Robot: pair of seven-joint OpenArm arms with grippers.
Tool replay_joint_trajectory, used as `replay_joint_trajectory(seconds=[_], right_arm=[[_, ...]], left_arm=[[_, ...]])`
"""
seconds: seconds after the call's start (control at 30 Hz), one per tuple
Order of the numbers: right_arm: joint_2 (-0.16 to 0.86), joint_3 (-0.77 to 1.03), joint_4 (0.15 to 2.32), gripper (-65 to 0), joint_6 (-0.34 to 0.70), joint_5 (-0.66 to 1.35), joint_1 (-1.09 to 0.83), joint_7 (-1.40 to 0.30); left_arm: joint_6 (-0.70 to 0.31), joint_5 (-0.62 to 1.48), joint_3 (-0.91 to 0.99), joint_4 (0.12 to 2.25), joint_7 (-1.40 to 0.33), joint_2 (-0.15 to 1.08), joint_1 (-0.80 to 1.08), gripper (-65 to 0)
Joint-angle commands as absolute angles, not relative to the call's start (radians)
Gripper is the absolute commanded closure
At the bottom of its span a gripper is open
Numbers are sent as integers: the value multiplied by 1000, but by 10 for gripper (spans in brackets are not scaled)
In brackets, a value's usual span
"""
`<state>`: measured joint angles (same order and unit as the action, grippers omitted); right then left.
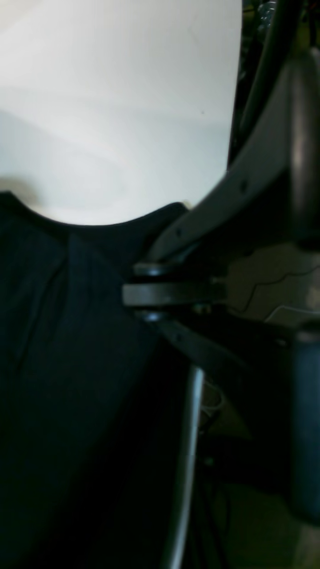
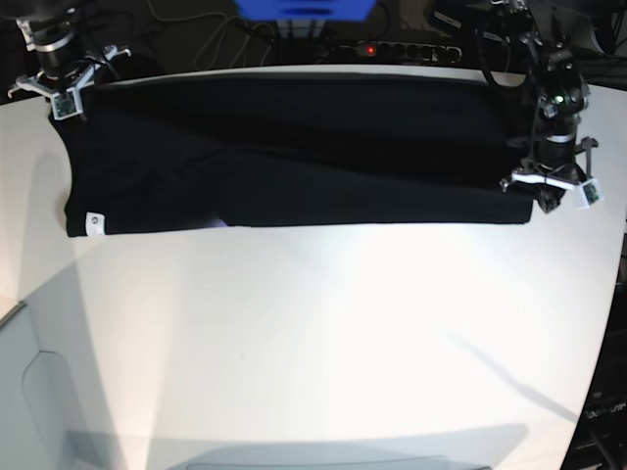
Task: Fold the T-shirt properly
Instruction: 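Pull both grippers back, dragging the folded shirt toward the arms, then release the shirt end and reposition the right gripper along its edge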
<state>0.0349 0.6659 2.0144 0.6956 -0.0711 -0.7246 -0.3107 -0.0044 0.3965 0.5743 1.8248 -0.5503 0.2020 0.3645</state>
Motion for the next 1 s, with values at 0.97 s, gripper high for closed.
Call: replay_joint_trajectory(seconds=[0.97], right_arm=[[36, 680, 2026, 0, 698, -62, -645, -300]], left_arm=[[-7, 392, 631, 1837, -524, 185, 486, 0]])
